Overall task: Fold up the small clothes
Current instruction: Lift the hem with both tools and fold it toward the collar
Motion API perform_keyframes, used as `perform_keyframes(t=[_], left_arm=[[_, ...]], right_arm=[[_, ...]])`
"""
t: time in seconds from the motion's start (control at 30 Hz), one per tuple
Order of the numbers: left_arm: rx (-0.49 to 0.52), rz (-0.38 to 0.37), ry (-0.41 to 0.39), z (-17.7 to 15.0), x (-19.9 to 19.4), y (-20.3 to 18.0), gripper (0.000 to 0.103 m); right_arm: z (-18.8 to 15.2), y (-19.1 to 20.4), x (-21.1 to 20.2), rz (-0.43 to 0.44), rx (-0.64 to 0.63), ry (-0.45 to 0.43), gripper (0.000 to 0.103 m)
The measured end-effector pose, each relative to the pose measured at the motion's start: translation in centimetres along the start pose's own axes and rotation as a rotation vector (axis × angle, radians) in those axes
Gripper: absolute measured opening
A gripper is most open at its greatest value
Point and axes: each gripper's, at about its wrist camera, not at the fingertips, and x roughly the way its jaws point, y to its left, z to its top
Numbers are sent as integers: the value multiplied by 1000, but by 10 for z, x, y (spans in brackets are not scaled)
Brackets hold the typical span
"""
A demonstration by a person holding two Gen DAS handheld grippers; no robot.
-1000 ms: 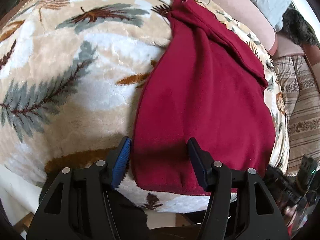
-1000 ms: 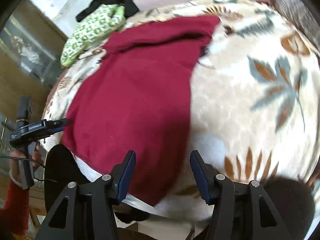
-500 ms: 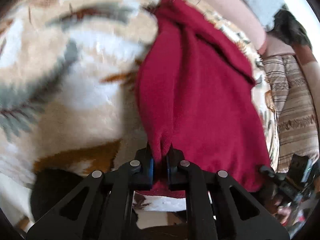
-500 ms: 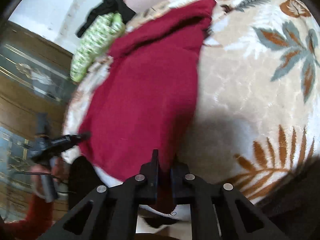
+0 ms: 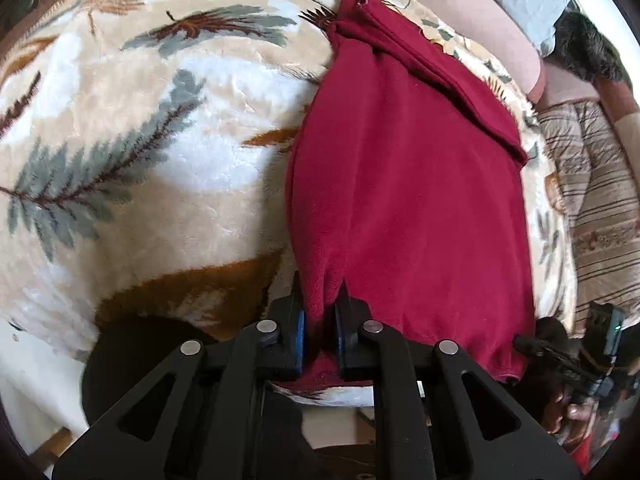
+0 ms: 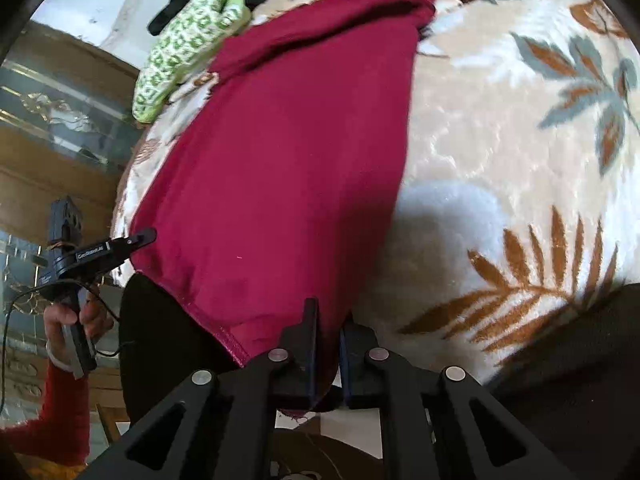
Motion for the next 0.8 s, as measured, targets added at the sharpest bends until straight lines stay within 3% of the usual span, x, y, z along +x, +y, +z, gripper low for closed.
perform_keyframes(t=[0.03,0.07,0.1,0.17,0.53,0.63,0.67,0.8], left_arm=[[15,25,-5,-1,0,-2,13],[29,51,-11,-2,0,-4,14],[36,67,-13,-2,2,-5,14],[38,83,-15,-4,5,-6,14],[76,168,-30,-7,12,-14,18],[57,172,-22,-7,14,-10,29],[52,174,-16,-6,16,-9,36],[51,140,-5,-6,20,-6,37]], right_arm=[[-3,-4,-3,-2,5,6,25],[-5,-6,-2,0,13,10,43],[-8,-10,-2,14,16,5,50],[-12,-8,-1,16,3,-1,50],[-16,9,9,51,-21,14,49],[-15,11,10,57,-26,2,47],[-15,11,10,60,-28,-6,41],[-12,7,13,97,-7,-17,19]])
